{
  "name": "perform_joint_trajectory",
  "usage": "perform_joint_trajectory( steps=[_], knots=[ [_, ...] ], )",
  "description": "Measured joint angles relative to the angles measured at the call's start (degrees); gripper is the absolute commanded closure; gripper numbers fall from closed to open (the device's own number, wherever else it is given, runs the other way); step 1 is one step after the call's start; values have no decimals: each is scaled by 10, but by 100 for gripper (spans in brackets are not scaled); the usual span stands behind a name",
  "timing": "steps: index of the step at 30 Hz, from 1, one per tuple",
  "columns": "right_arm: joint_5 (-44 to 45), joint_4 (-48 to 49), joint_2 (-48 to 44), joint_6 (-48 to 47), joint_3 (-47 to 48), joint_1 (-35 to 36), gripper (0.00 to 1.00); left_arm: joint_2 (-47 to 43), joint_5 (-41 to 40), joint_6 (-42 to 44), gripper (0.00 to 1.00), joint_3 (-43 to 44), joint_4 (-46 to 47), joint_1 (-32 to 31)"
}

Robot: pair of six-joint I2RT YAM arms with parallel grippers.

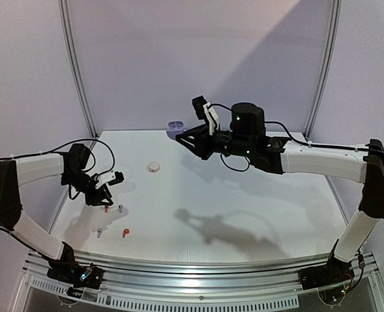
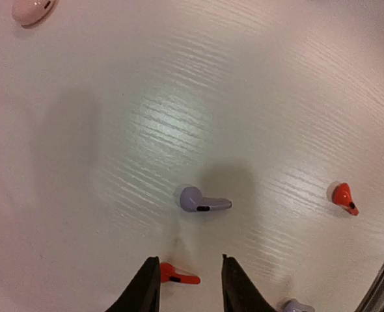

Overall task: Insert the wireless bluetooth earbuds into the charging case
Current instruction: Move the right earbud to the corner of the board.

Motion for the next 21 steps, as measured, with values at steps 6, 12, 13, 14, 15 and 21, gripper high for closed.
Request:
perform_joint_trajectory(
  steps=[6, 12, 13, 14, 15, 21],
  knots=[
    [9, 23, 0, 19, -3, 2, 95, 50, -14, 72, 70, -1, 43, -2],
    [24, 24, 0, 27, -3, 9, 95, 92, 2, 112, 69, 0, 41, -11],
    [26, 23, 0, 27, -3, 9, 95, 96, 3, 112, 70, 0, 42, -14],
    [27, 22, 0, 27, -3, 9, 95, 102, 3, 112, 72, 0, 44, -17],
    [28, 21, 0, 27, -3, 10, 95, 106, 3, 112, 73, 1, 45, -19],
    [33, 17, 0, 27, -4, 10, 95, 131, 0, 117, 83, 12, 54, -26]
  ],
)
